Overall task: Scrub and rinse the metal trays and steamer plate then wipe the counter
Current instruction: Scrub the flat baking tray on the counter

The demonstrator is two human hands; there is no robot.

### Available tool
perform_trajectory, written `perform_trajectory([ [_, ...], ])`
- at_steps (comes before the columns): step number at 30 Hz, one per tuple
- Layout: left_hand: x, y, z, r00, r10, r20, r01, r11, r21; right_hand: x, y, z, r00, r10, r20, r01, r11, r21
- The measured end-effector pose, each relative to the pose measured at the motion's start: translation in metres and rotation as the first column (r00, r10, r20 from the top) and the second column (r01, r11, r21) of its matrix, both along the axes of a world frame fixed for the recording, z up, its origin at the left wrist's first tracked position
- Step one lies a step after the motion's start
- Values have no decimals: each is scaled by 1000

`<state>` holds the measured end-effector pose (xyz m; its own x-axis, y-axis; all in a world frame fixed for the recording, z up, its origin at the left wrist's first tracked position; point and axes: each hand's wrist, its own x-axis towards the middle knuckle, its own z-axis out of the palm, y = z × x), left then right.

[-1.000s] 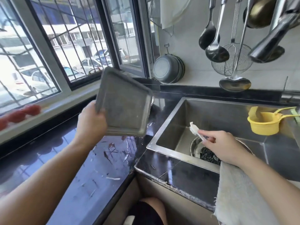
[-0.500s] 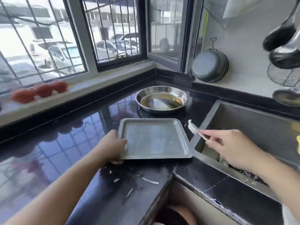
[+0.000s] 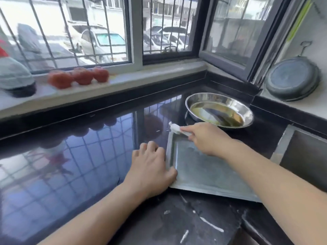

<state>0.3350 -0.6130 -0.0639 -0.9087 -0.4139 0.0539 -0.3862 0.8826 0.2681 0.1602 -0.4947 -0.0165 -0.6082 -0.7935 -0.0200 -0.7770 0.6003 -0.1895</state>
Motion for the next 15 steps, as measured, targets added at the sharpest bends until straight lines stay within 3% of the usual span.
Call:
perform_trajectory([
  [7,-1,-2,-1,999,-15,-39,15,1000,5,11,1,8,988,156,6,-155,973,172],
  [12,-1,-1,-3,997,-16,-79,16,1000,4,-16,-21,6,995,23,-98,-10,991,130],
  [15,-2,-1,-4,995,-11,-100,10,1000,-10,-7,-20,6,994,44,-100,-33,993,117],
])
